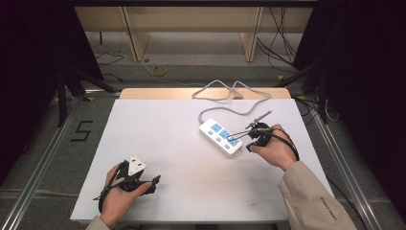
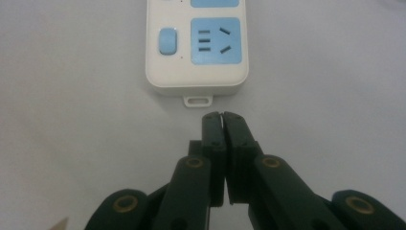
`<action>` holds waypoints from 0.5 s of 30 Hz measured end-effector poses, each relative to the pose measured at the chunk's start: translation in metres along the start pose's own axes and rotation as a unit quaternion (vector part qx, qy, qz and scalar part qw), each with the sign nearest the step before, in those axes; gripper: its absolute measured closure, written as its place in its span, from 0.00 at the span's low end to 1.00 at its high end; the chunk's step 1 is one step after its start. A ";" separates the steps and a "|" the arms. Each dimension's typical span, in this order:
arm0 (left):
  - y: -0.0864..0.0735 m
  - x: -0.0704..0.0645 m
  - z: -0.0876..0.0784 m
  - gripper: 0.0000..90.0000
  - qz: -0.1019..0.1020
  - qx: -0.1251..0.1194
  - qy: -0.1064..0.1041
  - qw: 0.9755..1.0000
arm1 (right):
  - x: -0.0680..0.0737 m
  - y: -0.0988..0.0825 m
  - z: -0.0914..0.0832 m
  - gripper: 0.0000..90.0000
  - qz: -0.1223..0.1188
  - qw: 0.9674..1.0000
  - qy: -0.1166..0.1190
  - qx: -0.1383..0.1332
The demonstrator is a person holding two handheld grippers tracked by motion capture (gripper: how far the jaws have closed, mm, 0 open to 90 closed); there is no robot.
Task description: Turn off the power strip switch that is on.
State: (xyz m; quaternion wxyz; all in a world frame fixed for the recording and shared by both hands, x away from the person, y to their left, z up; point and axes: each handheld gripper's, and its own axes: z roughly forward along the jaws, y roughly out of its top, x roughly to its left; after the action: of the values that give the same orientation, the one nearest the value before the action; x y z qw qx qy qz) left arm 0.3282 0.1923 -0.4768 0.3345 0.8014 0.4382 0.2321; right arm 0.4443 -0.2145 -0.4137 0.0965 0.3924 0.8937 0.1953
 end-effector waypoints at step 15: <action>0.000 0.000 0.000 0.22 -0.004 -0.002 0.001 1.000 | -0.007 -0.025 -0.003 0.81 0.019 1.000 0.007 -0.018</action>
State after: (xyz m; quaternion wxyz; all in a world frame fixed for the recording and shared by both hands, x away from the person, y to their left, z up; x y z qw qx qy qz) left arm 0.3278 0.1922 -0.4771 0.3370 0.7984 0.4415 0.2326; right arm 0.4317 -0.2355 -0.4213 0.0936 0.4057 0.8832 0.2159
